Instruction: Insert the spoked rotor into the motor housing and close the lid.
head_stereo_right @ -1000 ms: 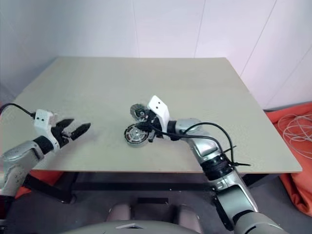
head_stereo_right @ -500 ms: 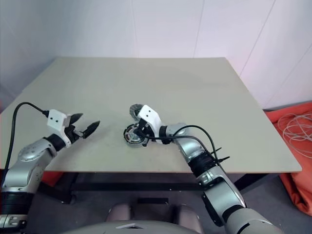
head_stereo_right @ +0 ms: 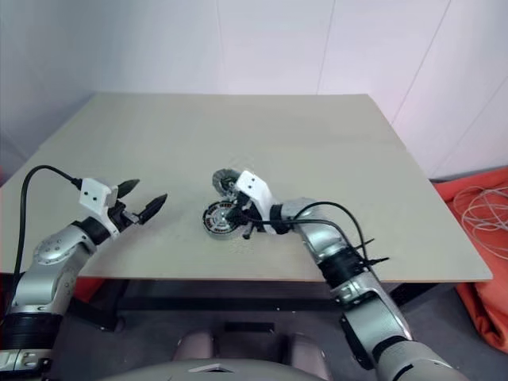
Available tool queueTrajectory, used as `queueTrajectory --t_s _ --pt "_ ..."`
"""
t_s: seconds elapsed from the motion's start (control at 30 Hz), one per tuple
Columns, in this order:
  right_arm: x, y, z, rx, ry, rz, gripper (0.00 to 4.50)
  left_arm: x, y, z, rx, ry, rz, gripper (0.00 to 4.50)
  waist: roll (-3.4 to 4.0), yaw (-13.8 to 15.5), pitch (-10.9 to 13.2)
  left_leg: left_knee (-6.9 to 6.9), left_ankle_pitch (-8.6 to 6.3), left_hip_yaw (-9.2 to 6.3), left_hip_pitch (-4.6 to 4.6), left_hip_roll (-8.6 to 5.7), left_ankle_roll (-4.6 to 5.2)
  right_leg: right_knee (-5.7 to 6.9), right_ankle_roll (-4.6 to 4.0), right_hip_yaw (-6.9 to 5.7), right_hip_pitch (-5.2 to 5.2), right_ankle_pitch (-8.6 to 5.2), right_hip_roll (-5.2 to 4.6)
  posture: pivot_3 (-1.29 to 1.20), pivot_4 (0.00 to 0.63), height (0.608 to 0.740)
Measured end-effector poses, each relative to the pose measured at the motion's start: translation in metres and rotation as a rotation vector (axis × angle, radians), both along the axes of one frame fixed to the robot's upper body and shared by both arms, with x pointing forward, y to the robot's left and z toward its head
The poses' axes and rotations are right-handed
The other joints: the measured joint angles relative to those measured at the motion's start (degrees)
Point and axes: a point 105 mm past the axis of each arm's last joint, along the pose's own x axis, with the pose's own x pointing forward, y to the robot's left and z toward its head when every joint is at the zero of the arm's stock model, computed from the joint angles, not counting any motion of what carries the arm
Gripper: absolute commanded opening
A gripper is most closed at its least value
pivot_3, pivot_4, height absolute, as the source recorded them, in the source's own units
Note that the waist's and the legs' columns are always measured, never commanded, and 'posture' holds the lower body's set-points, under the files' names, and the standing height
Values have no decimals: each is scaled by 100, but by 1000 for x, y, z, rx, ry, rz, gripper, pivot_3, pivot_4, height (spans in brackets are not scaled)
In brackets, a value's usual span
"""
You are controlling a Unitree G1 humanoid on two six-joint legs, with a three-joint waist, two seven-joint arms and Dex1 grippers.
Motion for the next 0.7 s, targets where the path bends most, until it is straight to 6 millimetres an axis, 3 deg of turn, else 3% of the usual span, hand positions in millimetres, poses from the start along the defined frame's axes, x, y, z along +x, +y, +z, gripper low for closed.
queueTrajectory --t_s 0.07,0.17,0.37,0.5,0.7 --pt "0 -10 10 11 -6 1 219 0 -1 -1 -4 8 -24 4500 0 1 0 -4 0 1 1 -1 0 1 0 0 -2 0 3 0 0 740" --pt "-2 -25 18 10 3 3 920 1 -5 0 -31 21 -63 4500 0 4 0 -5 0 2 1 -1 -1 2 -1 -1 -3 0 6 0 0 740" --pt "-12 -42 23 -100 -75 118 3072 2 -4 -4 -48 98 -120 4500 0 -2 0 -3 0 7 2 -1 -1 0 0 -1 -4 -1 6 0 0 740" --pt "-13 -31 29 -259 -276 326 4480 0 -8 -5 -73 123 -175 4500 4 -17 3 0 2 10 -2 1 -3 3 -2 -1 -17 0 6 0 0 740" --pt "-3 -21 33 -527 -530 660 4480 -2 -11 -4 -95 135 -202 4500 3 -12 2 6 1 8 -9 -1 -1 4 -6 -1 -17 3 4 0 0 740"
